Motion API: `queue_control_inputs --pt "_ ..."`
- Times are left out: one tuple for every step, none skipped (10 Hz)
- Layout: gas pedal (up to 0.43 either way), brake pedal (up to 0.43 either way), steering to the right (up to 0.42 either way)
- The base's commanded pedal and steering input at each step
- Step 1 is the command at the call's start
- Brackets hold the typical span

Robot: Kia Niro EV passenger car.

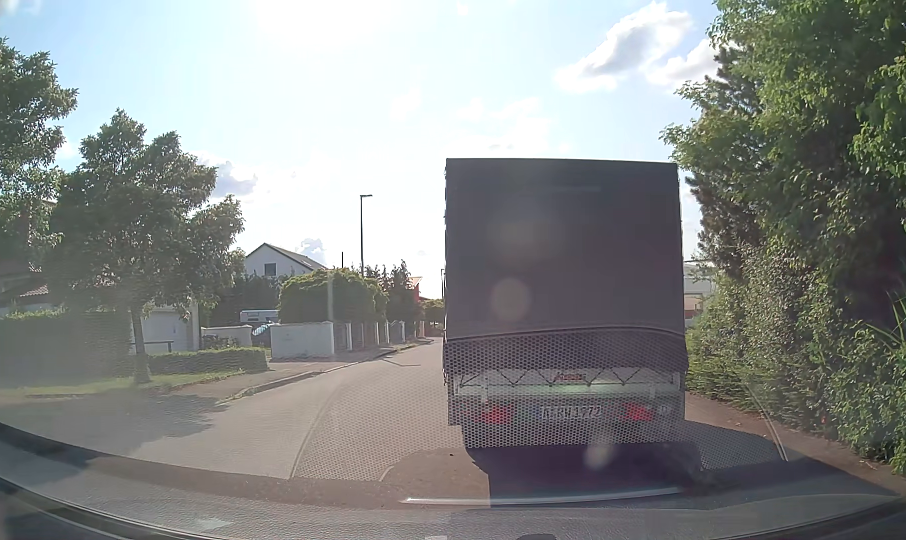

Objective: Follow the waypoints while adhering to traffic rules and regulations

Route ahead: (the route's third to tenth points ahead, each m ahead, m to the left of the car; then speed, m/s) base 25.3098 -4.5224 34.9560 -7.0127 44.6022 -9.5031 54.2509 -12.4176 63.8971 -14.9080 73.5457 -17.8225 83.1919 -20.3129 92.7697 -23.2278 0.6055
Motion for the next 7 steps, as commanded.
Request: queue_control_inputs --pt "0.008 0.012 -0.847" --pt "0.020 0.012 -0.890" --pt "0.028 0.012 -0.909" --pt "0.028 0.012 -0.930" --pt "0.039 0.012 -0.946" --pt "0.059 0.012 -0.947" --pt "0.079 0.012 -0.945"
